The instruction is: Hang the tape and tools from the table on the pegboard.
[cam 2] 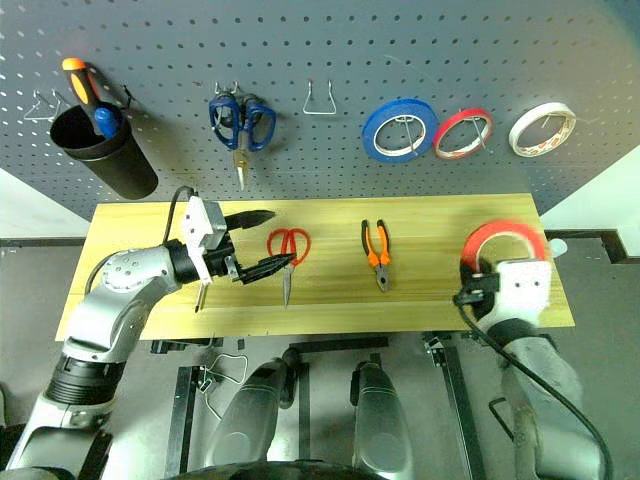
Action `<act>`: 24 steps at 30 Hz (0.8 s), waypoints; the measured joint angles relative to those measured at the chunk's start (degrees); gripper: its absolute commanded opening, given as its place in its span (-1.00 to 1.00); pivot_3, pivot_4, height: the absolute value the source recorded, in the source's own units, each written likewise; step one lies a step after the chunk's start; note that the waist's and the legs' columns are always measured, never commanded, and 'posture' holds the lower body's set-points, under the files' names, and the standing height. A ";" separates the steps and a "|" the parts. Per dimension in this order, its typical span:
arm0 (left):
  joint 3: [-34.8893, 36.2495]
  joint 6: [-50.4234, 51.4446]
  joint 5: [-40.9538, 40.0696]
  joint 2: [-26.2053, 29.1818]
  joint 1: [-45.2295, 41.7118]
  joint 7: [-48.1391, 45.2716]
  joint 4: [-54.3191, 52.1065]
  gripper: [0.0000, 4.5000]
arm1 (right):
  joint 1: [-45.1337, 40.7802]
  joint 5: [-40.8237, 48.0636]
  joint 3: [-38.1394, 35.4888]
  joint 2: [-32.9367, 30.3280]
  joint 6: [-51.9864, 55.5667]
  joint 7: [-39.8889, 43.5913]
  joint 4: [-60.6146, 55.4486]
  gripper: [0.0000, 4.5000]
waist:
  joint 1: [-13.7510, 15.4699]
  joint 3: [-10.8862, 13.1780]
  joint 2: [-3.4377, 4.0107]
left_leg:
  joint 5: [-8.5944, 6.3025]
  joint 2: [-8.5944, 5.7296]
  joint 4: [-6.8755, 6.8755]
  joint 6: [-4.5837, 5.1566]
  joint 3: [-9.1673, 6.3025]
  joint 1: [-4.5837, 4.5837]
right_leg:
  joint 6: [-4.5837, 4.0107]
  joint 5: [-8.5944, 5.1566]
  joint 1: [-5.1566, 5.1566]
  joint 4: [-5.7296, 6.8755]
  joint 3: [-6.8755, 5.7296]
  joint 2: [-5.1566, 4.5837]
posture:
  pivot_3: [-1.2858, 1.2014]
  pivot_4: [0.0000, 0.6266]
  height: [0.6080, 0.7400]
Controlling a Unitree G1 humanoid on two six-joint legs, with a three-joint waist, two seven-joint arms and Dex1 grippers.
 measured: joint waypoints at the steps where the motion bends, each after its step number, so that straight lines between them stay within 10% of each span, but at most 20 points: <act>1: 0.43 -0.22 -1.04 -0.72 -0.74 -0.39 -0.04 1.00 | -1.12 1.52 -1.90 -0.42 -0.40 -0.28 -2.17 -0.69 | 0.02 0.00 0.00 | 0.00 0.00 0.00 0.00 0.00 0.00 | 0.01 0.00 0.00 0.01 -0.02 0.01 | 0.06 0.01 0.44; 12: 1.45 -2.28 -4.85 -2.75 -5.53 -2.58 1.54 1.00 | -22.74 6.32 -0.83 -8.19 0.12 -3.12 -1.25 -0.69 | -1.11 0.00 -0.03 | 0.05 0.00 0.14 -0.02 -0.08 0.02 | 0.00 0.01 0.06 0.27 -0.26 0.09 | 0.06 0.01 0.44; 24: -0.90 -4.10 -2.68 -4.99 -4.41 -1.91 2.92 1.00 | -25.34 2.09 9.53 -2.46 -3.68 -4.92 6.49 -0.69 | -1.25 0.00 -0.02 | 0.04 0.00 0.66 -0.01 -0.13 0.00 | -0.01 0.01 0.05 0.80 -0.24 0.17 | 0.06 0.05 0.44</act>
